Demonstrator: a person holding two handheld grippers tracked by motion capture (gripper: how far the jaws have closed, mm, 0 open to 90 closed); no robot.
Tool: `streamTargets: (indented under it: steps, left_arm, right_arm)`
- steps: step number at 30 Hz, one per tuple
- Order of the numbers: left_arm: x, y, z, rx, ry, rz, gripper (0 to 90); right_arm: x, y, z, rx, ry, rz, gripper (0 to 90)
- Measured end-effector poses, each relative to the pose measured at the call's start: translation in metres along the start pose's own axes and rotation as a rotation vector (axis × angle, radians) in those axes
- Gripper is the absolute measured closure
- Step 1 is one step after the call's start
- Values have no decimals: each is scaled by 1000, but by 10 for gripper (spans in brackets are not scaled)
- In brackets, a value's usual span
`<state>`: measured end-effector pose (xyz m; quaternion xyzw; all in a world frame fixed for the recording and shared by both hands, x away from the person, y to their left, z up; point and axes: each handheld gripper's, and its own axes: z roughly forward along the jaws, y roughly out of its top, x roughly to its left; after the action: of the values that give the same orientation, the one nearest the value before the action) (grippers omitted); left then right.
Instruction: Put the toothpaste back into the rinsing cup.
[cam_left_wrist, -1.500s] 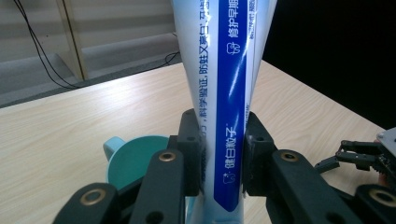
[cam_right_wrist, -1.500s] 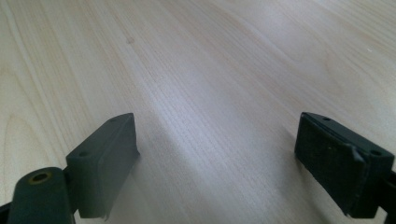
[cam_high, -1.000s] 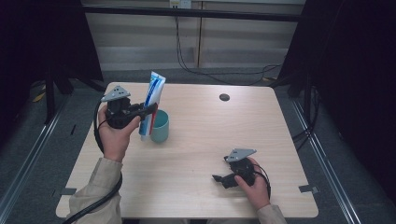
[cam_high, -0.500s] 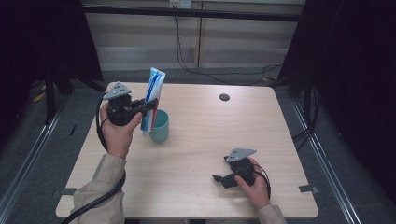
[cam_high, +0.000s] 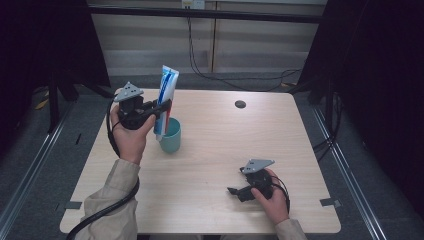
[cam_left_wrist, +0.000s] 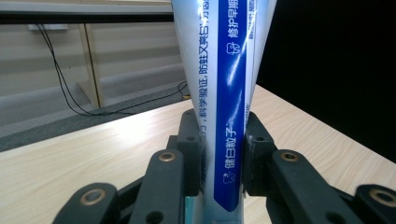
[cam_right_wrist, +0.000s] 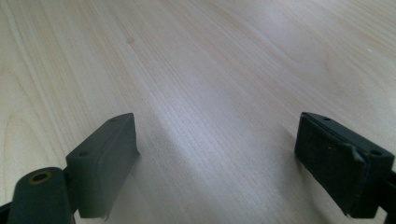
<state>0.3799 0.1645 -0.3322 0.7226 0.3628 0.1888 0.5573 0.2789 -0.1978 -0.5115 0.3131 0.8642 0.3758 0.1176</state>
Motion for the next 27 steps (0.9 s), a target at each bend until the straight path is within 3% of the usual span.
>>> streamTargets:
  steps: [27]
  left_arm:
    - [5,9,20,-24,11,3,737]
  right_arm:
    - [0,0,0,1,-1,2,126]
